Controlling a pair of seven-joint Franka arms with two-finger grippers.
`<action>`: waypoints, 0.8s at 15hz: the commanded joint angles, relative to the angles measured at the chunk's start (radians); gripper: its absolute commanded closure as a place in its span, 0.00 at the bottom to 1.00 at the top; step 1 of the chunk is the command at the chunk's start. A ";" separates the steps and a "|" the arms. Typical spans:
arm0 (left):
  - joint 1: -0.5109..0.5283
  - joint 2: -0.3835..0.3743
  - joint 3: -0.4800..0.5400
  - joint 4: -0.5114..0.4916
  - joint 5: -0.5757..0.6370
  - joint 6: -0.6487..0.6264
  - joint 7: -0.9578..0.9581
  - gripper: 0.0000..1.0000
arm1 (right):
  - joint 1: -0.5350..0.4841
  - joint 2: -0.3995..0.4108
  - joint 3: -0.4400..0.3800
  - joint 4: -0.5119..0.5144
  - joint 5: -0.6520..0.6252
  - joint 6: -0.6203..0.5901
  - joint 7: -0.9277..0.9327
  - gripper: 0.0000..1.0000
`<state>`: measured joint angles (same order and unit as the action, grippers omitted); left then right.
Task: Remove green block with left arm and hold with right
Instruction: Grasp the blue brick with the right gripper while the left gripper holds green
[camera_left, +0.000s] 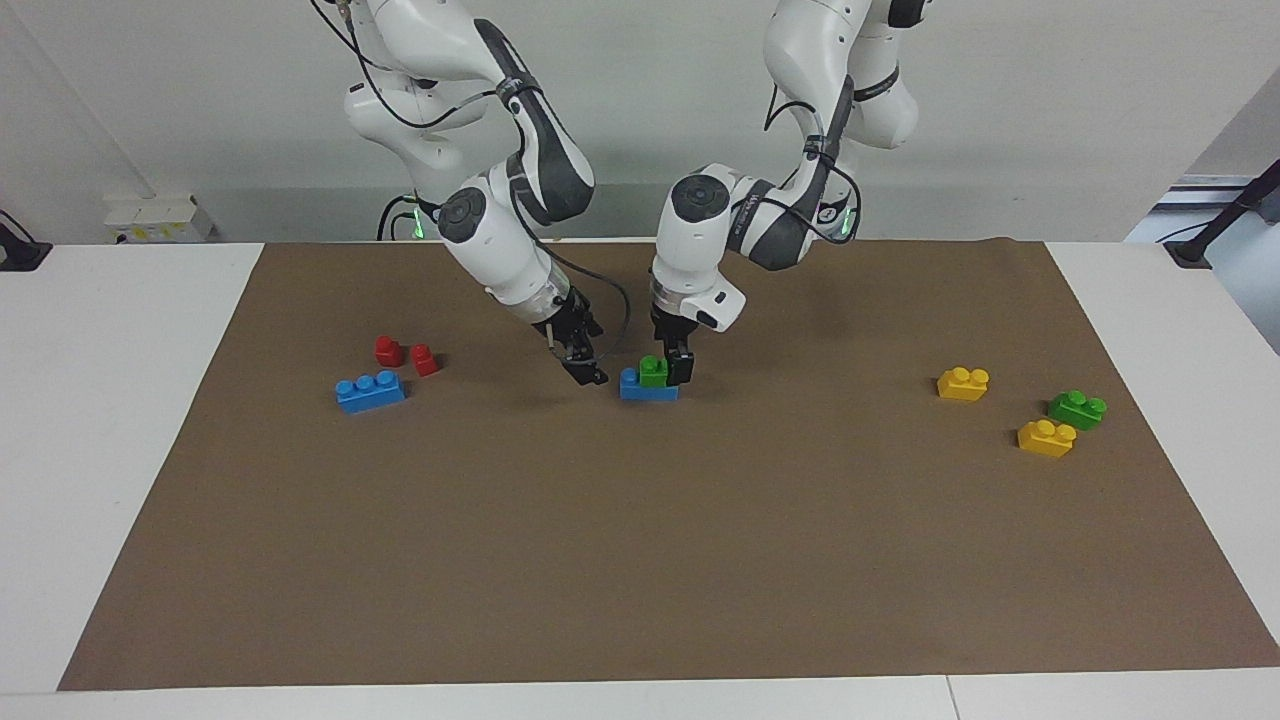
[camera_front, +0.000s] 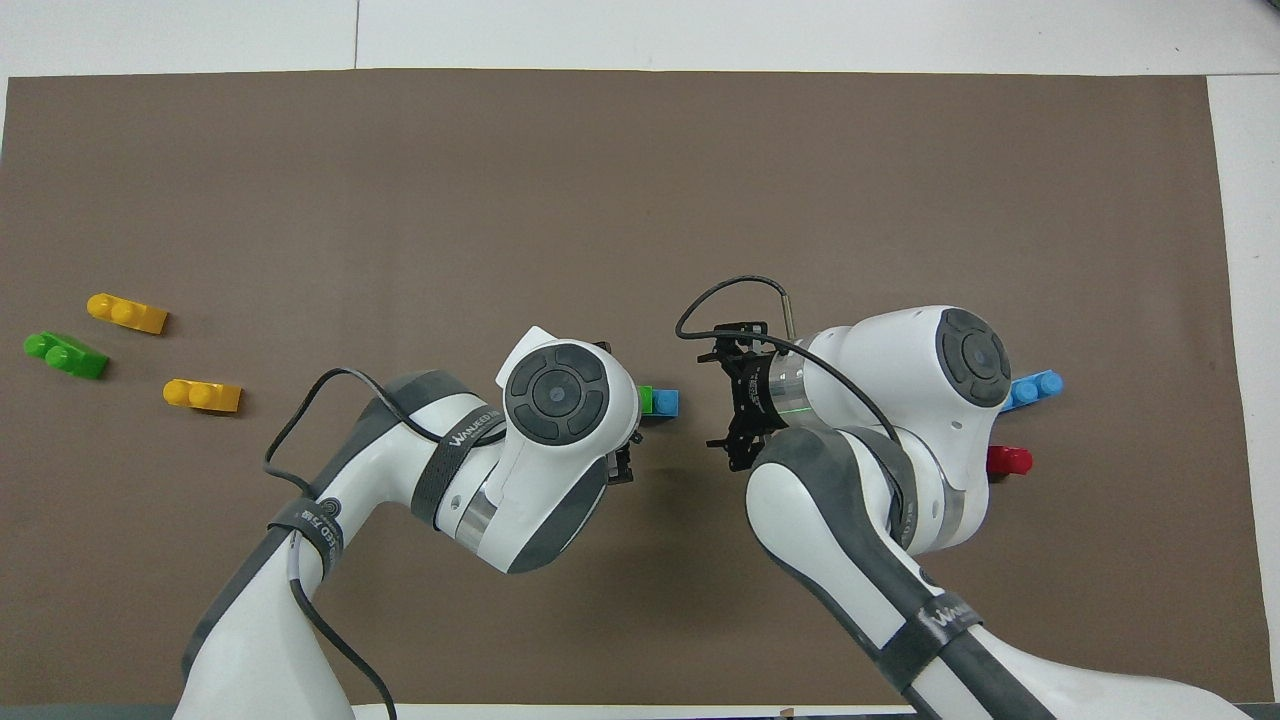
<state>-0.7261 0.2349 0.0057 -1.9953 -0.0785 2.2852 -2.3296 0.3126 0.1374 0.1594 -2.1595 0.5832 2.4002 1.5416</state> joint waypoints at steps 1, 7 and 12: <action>-0.013 0.012 0.007 0.004 0.020 0.016 -0.014 0.00 | 0.011 0.024 0.000 -0.007 0.035 0.034 -0.034 0.01; -0.019 0.012 0.007 0.004 0.034 0.017 -0.016 0.00 | 0.065 0.090 0.000 0.003 0.101 0.152 -0.034 0.01; -0.019 0.012 0.008 0.006 0.036 0.017 -0.016 0.00 | 0.072 0.108 0.000 0.003 0.102 0.180 -0.038 0.01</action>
<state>-0.7287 0.2389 0.0011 -1.9953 -0.0637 2.2883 -2.3296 0.3851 0.2360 0.1597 -2.1599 0.6514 2.5556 1.5360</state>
